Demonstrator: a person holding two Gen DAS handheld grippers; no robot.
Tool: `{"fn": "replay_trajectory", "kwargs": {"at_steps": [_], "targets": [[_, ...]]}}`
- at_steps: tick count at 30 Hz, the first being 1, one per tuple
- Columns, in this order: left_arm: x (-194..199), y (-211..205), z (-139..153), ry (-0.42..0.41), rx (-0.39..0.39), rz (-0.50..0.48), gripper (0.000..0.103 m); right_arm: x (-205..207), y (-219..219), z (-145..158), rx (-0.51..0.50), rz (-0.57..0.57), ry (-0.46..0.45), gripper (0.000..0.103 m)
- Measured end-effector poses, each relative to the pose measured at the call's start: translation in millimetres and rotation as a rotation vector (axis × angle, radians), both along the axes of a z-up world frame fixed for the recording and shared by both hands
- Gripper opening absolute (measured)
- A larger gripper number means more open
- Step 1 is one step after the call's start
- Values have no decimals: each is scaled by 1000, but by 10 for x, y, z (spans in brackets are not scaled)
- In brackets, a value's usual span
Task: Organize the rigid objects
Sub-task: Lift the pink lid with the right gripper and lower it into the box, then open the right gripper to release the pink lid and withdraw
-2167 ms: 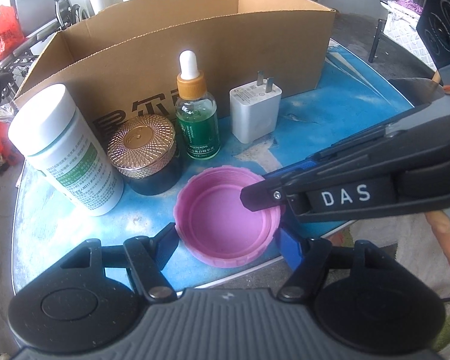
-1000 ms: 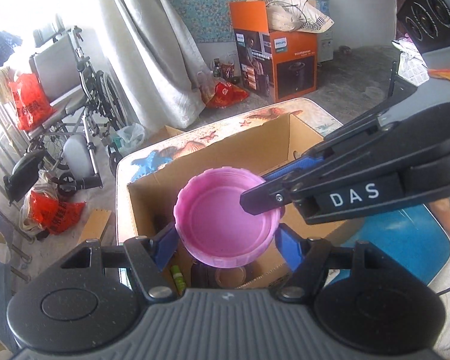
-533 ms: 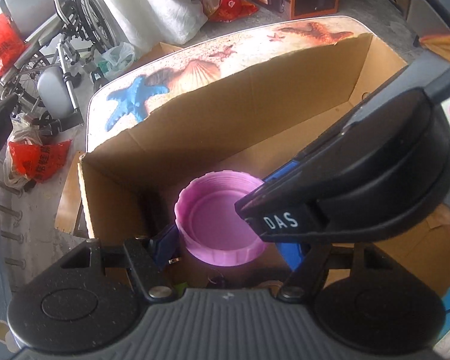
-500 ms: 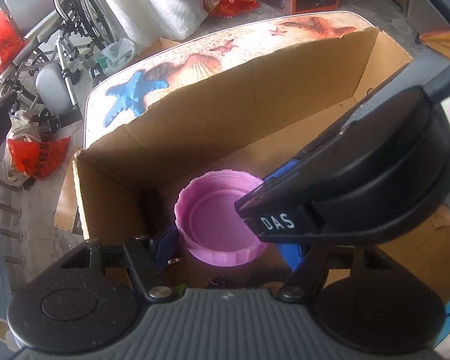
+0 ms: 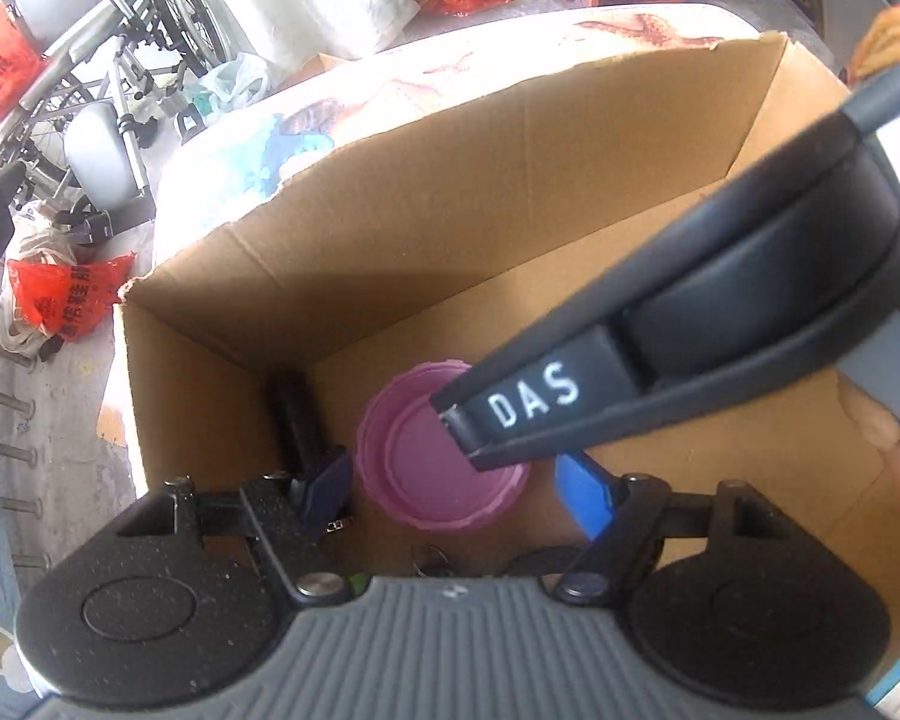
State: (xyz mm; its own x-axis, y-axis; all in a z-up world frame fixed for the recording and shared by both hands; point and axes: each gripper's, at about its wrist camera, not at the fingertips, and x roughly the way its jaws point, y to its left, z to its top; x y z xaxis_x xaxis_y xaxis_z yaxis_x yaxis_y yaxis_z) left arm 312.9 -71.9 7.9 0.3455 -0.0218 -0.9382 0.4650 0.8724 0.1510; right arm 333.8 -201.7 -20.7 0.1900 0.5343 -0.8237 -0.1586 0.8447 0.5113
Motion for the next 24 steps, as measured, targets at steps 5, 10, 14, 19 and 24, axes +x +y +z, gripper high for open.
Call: {"fn": "replay_trajectory", "kwargs": {"at_steps": [5,10,14,19,24], "targets": [[-206,126,396,-89,-91,14,81,-277,-224,397,85,-52,-71,43],[-738,296,972,-237,-252,-24,89,-923,-660,1040,172,-97,-230,51],[-1292,418,1325,-360,-392,-45,93,-1652,-999,1493,208,-133,-388,69],[-1924,447,1329,-348,-572,17,102,-2613,-1363,1675,199,-223,-548,87],[-2370,474,861,-301,-586,34,102,-3338,-1363,1268,89,-300,-566,97]]}}
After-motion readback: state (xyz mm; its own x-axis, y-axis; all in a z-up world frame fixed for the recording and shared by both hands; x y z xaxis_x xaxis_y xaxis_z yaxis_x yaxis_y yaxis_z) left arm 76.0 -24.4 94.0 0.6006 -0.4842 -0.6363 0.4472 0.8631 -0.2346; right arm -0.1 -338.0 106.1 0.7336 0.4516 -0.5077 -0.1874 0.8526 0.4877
